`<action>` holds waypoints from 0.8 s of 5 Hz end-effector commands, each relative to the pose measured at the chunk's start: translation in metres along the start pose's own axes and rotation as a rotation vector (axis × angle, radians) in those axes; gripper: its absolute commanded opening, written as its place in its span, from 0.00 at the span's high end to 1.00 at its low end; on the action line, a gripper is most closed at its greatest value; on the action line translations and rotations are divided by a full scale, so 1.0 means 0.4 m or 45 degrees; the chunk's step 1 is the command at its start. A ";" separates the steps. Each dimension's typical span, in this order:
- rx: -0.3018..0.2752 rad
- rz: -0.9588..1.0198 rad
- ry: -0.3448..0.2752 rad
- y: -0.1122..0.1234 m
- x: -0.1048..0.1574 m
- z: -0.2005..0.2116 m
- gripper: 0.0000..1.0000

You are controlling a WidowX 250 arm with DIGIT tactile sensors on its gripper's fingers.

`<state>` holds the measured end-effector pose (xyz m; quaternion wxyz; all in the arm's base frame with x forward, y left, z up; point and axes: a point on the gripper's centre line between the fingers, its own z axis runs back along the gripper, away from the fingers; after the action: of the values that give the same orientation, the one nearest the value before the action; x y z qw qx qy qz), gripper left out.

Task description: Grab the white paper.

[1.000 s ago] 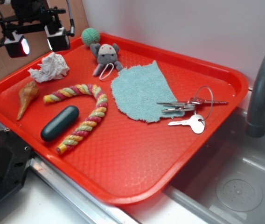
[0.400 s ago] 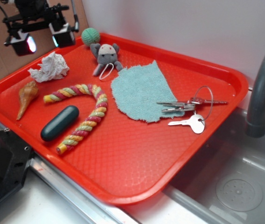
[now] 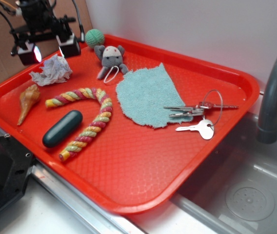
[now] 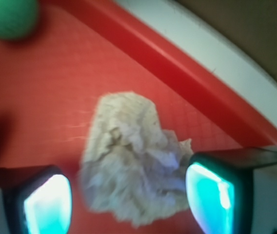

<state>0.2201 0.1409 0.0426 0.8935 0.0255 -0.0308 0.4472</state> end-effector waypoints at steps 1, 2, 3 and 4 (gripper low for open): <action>0.066 0.022 -0.014 0.016 0.012 -0.040 0.57; 0.034 0.028 -0.023 0.017 0.004 -0.026 1.00; -0.044 0.014 -0.045 0.028 -0.005 0.001 1.00; -0.065 -0.067 -0.026 0.014 -0.038 0.055 1.00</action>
<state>0.2131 0.1244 0.0566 0.9056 0.0054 -0.0280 0.4232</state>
